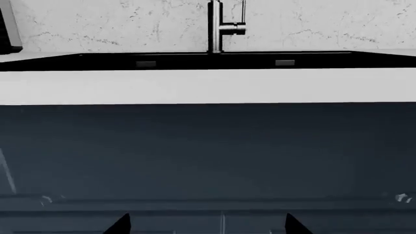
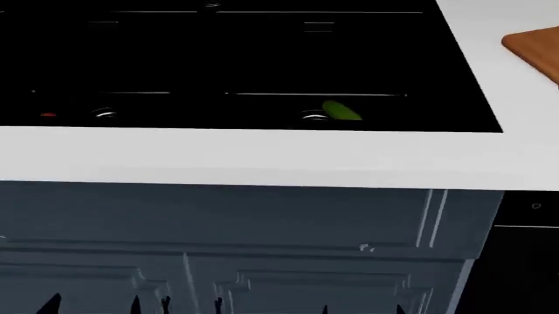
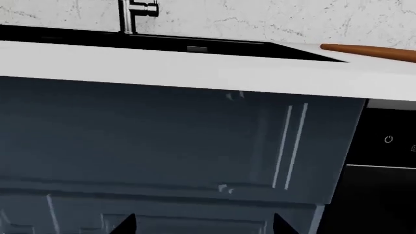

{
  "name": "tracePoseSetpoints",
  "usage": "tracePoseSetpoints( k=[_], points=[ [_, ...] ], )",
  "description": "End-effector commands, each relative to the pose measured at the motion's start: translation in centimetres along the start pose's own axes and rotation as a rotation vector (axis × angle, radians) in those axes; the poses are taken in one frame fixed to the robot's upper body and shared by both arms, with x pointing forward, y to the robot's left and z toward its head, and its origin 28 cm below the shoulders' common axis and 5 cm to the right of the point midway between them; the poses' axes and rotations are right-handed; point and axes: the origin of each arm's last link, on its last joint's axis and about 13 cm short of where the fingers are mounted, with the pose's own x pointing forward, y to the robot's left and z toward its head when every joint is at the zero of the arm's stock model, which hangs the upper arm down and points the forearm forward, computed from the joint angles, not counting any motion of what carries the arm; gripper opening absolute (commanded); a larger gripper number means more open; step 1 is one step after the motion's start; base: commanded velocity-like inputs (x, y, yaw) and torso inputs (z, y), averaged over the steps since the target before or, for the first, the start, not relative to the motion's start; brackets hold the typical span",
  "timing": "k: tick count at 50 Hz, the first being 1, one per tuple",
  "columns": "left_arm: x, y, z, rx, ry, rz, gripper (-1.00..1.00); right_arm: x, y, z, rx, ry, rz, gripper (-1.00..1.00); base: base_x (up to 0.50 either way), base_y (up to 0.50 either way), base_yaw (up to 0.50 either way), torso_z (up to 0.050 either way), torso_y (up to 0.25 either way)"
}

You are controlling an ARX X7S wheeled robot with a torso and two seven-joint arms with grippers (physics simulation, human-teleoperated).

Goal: Pick the vegetables from the sink and place them on the cutting board.

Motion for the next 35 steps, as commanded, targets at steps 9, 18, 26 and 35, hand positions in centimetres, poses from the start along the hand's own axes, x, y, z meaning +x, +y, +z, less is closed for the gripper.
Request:
tracePoseSetpoints(
  k=[9,18,26,35],
  points=[
    [-0.03,0.1,0.11,0.004,0.004,0.006,1.0,-0.04,0.12,0.09,-0.029,-0.015,0.004,1.0,0.0,0.5,0.0,0.0,0.0],
    [-0.18,0.13,0.17,-0.006,0.004,-0.019,1.0,-0.04,0.09,0.01,-0.021,-0.014,0.002,1.0,0.0,0.5,0.0,0.0,0.0],
    [0.0,0.18,-0.18,0.001,0.001,-0.012,1.0,-0.11,0.05,0.02,-0.012,-0.02,0.001,1.0,0.0,0.5,0.0,0.0,0.0],
    [-0.1,0.11,0.06,-0.003,0.004,-0.009,1.0,-0.16,-0.21,-0.08,0.048,-0.029,-0.017,1.0,0.0,0.28,0.0,0.0,0.0]
  ],
)
